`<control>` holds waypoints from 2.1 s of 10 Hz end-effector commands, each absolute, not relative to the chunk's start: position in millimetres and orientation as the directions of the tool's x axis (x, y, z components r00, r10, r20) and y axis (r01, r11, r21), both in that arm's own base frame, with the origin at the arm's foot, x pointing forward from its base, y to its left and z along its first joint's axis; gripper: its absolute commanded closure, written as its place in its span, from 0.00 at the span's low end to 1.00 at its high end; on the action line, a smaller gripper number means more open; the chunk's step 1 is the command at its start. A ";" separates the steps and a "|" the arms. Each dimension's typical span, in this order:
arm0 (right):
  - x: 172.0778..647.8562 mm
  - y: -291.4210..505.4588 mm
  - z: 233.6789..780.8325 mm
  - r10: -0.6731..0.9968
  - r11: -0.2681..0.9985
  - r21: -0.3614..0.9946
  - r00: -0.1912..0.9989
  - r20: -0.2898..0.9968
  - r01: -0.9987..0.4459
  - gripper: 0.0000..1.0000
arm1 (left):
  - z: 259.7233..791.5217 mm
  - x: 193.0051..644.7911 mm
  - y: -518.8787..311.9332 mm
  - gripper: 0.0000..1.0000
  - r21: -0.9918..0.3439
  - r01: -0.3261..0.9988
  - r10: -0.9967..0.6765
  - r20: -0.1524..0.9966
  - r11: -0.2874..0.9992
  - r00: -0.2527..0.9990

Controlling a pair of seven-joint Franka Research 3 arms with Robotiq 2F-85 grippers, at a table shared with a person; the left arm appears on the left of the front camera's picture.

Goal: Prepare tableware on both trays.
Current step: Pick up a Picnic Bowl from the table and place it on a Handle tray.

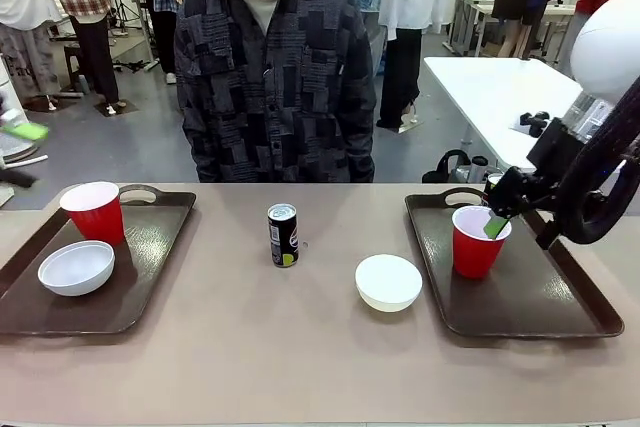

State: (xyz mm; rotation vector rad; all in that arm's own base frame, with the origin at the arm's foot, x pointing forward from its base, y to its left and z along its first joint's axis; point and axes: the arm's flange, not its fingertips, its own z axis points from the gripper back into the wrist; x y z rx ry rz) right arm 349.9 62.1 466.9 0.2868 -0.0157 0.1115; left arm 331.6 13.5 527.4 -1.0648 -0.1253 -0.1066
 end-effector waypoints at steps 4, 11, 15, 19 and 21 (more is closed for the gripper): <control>342.4 69.8 466.3 0.109 0.958 0.263 0.994 0.030 -0.113 0.00 | 554.1 321.5 -105.5 0.08 -0.878 0.134 -0.030 0.135 0.459 0.990; 342.4 69.8 466.3 0.109 0.958 0.263 0.994 0.030 -0.113 0.00 | 554.1 321.5 -105.5 0.08 -0.878 0.134 -0.030 0.135 0.459 0.990; 350.4 129.0 459.5 0.149 0.974 0.173 0.989 0.005 -0.147 0.00 | 542.6 352.1 -68.6 0.08 -0.899 0.103 0.011 0.119 0.427 0.993; 377.1 207.6 427.7 0.105 0.992 0.074 0.994 0.017 -0.106 0.00 | 507.5 373.4 -1.7 0.08 -0.918 0.119 -0.031 0.117 0.378 0.993; 393.8 223.2 406.2 0.078 0.997 0.019 0.997 0.002 -0.078 0.00 | 506.1 374.1 13.3 0.08 -0.917 0.152 -0.032 0.151 0.369 0.988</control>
